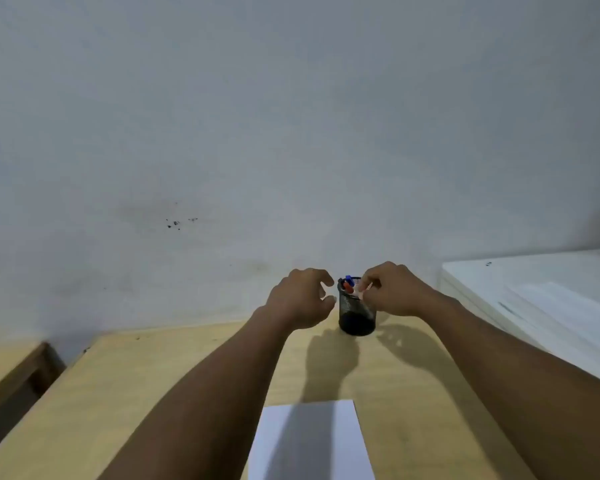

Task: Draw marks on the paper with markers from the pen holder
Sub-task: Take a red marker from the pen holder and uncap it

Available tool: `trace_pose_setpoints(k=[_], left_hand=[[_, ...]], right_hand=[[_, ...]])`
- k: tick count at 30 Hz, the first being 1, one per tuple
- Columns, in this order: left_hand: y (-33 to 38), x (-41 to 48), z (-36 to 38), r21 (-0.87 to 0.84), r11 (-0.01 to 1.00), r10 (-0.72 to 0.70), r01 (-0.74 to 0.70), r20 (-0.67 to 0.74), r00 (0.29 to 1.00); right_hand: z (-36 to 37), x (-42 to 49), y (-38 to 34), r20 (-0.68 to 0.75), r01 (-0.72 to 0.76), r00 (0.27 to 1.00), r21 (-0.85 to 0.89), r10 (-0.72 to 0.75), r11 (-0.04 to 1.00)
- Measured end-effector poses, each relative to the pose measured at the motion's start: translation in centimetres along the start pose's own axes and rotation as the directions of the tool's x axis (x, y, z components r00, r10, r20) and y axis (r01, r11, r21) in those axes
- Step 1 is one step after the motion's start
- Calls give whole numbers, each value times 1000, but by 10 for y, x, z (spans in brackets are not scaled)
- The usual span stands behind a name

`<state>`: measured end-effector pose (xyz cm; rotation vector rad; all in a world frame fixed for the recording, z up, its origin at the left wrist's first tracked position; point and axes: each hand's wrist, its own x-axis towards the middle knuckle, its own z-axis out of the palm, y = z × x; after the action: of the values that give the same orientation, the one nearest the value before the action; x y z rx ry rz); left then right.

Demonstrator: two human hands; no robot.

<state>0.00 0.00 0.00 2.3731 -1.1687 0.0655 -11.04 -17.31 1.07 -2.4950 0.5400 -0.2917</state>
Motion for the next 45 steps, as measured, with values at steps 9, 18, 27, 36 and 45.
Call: trace_pose_setpoints(k=[9, 18, 27, 36, 45], left_hand=[[-4, 78, 47, 94, 994, 58, -50, -87, 995], [-5, 67, 48, 102, 994, 42, -25, -160, 986], [12, 31, 12, -124, 992, -22, -15, -288, 958], [-26, -28, -63, -748, 651, -302, 133, -95, 948], [-89, -87, -72, -943, 263, -484, 206, 56, 874]], right_hand=[[5, 61, 45, -91, -19, 996, 35, 23, 999], [8, 49, 41, -102, -41, 994, 77, 49, 996], [0, 23, 15, -73, -27, 997, 99, 34, 995], [14, 5, -50, -24, 148, 989, 183, -146, 972], [38, -18, -117, 255, -74, 950, 746, -181, 662]])
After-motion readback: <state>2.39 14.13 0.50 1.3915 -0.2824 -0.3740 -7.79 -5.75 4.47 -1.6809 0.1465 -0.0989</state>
